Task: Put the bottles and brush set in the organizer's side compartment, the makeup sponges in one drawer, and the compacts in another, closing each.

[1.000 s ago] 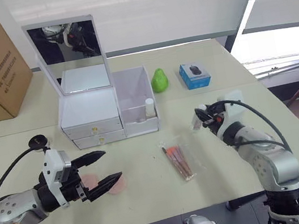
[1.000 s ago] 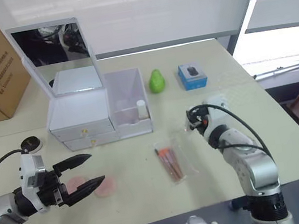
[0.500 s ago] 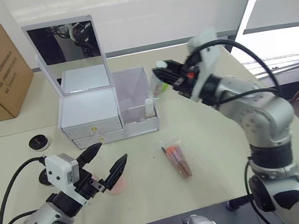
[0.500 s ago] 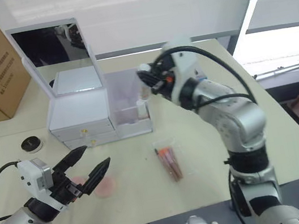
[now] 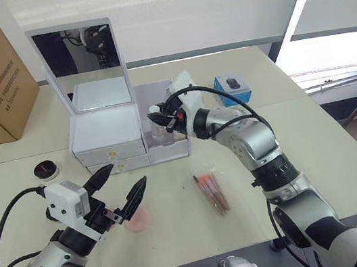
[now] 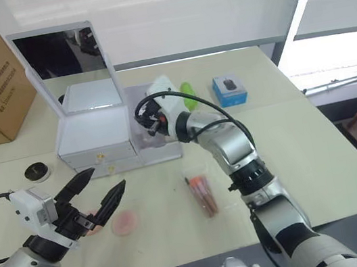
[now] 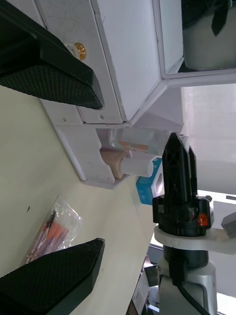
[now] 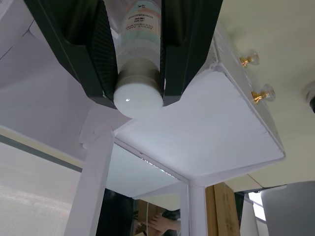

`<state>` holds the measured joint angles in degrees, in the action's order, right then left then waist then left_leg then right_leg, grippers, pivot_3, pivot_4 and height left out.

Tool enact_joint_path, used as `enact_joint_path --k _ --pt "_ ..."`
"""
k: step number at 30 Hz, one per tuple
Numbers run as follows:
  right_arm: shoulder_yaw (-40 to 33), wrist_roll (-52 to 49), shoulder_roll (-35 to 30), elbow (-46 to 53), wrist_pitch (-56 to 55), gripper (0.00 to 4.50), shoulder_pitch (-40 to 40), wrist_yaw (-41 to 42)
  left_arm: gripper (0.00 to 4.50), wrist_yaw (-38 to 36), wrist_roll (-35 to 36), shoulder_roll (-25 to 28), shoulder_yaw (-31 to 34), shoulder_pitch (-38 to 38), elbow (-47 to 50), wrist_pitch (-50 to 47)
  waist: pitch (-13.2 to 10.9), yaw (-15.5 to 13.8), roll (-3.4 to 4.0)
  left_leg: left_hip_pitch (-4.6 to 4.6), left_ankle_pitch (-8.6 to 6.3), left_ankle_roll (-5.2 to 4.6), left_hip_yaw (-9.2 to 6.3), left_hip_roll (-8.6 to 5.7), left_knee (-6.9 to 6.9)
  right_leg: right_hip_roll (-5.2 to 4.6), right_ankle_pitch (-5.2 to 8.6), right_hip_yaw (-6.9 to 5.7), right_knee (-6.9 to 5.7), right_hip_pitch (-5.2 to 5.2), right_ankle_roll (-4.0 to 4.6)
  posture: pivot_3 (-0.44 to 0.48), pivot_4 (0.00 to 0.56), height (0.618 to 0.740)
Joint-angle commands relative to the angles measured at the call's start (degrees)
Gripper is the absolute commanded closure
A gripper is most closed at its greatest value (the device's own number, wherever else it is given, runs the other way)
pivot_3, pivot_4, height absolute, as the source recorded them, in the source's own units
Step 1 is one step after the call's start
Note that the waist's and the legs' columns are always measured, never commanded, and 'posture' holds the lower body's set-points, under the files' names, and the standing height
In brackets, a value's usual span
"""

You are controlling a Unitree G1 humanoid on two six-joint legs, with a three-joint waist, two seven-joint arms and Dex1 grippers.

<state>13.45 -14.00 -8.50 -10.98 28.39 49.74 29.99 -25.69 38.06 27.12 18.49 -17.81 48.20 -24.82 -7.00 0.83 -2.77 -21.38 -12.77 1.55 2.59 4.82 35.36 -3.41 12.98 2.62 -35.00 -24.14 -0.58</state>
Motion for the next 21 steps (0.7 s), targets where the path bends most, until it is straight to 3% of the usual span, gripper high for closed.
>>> enact_joint_path --k 1,15,21 --pt "0.3 2.2 1.6 -2.3 -4.4 3.61 1.4 0.8 0.0 0.8 0.1 0.7 0.6 1.2 2.6 1.2 0.0 0.1 0.01 0.0 0.0 0.0 0.0 0.0 0.0 0.0 0.0 0.0 0.0 0.0 0.0 0.0 0.15 0.722" --pt "1.8 8.6 5.6 -12.2 -9.6 3.61 1.9 2.6 0.0 0.7 0.6 2.5 0.4 4.0 1.1 0.7 0.0 0.1 0.05 0.0 0.0 0.0 -0.01 0.0 0.0 0.02 -0.01 -0.01 -0.01 -0.01 -0.01 0.0 0.15 0.722" --pt "-0.2 8.1 6.5 -11.0 -10.9 1.64 2.6 2.9 0.0 1.5 1.5 3.3 0.5 5.2 1.3 -0.5 0.0 0.1 0.06 0.0 0.0 0.0 -0.02 0.01 0.0 0.02 -0.05 -0.01 -0.01 0.0 -0.09 0.0 0.15 0.722"
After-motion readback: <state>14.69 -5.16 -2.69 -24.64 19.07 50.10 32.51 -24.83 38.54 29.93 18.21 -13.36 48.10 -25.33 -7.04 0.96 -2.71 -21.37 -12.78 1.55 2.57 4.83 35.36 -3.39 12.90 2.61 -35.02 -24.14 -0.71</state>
